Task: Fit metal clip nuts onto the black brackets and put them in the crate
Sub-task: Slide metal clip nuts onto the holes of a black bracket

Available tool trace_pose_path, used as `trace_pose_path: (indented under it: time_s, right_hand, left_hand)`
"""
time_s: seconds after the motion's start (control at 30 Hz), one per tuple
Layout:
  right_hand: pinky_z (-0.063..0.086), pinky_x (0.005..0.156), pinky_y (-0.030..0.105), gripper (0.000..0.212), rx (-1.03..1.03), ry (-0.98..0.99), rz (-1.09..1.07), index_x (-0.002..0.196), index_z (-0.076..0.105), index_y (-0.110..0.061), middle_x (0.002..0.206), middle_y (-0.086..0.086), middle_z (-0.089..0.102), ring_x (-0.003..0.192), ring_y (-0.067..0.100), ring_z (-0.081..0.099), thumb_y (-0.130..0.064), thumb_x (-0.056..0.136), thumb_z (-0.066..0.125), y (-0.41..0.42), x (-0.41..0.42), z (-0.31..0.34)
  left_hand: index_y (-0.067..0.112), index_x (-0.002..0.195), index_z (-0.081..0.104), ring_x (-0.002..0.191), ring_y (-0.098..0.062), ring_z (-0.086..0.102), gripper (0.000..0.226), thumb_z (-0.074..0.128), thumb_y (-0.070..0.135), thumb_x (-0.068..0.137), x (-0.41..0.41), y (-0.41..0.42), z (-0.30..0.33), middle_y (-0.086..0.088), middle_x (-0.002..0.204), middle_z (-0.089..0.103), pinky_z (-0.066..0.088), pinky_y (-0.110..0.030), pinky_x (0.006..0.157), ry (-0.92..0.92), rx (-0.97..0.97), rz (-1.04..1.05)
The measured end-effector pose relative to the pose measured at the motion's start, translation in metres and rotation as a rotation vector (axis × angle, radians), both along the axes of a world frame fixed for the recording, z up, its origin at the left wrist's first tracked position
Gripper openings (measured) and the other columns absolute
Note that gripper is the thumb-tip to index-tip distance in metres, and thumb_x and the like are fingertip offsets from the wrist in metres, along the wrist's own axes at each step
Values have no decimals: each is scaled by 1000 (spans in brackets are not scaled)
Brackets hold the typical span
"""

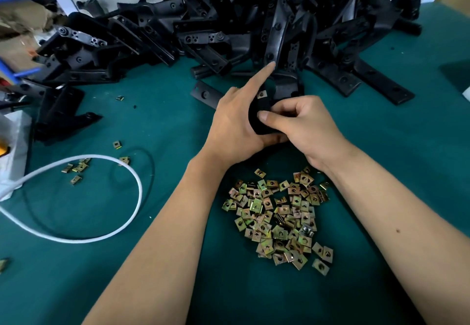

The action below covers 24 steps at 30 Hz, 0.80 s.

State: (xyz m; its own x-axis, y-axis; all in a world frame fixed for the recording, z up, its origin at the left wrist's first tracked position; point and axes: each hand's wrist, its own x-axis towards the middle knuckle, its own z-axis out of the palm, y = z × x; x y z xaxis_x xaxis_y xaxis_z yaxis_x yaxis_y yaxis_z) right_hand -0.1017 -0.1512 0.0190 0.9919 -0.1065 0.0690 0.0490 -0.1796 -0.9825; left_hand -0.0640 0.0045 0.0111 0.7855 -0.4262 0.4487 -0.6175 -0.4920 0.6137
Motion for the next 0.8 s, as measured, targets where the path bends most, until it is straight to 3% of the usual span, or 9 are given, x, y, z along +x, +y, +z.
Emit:
trace_pose_path:
  time_s: [0.13,0.23,0.33,0.53,0.6,0.67,0.73,0.8]
  right_hand:
    - [53,57,18,18,78,64,29,71,76,-18,74,-1,76,68,6,70,-16,89,79,-1,2,3]
    - [46,50,18,18,151,112,-67,72,76,-16,66,-2,69,60,7,62,-16,90,78,-1,5,2]
    - [36,45,19,23,455,147,-170,69,73,-8,62,0,57,54,8,44,-11,92,76,-16,8,4]
    - [37,45,19,20,162,55,-92,76,78,-14,58,-5,60,50,6,47,-18,95,73,-6,6,-2]
    - [37,44,19,25,129,57,-74,73,77,-15,56,-4,57,49,7,46,-20,96,72,-7,7,-1]
    - [39,43,18,30,123,54,-57,68,75,-17,55,-6,54,48,6,47,-22,97,72,-8,6,-1]
    - [41,44,18,35,105,42,-42,63,73,-20,54,-8,53,48,5,48,-24,97,71,-6,5,-1]
    - [43,46,18,36,103,44,-39,62,72,-21,55,-8,53,49,5,49,-24,98,70,-6,5,-2]
  left_hand:
    - [24,129,62,109,-14,58,69,86,36,65,0,2,0,15,117,66,46,-34,97,11,-47,-22]
    - [18,116,64,99,-15,61,56,86,27,66,1,3,0,12,104,65,50,-37,90,28,-111,32]
    - [14,113,60,83,-8,55,47,86,19,74,9,17,-4,12,91,57,49,-29,80,53,-331,145]
    - [29,141,54,115,-10,55,94,91,58,60,6,7,-3,15,124,64,44,-23,102,-9,-14,33]
    - [28,157,36,123,-10,56,117,93,58,60,6,3,-3,13,132,63,42,-22,107,28,-16,14]
    - [20,164,15,117,-9,60,136,93,59,59,6,3,-4,12,118,67,44,-21,103,63,-30,52]
    - [15,164,14,118,-13,61,140,90,64,57,5,2,-4,5,117,68,46,-25,103,74,-23,97]
    - [17,162,22,127,-16,56,137,88,68,54,5,2,-4,-4,131,65,42,-28,110,82,-18,128]
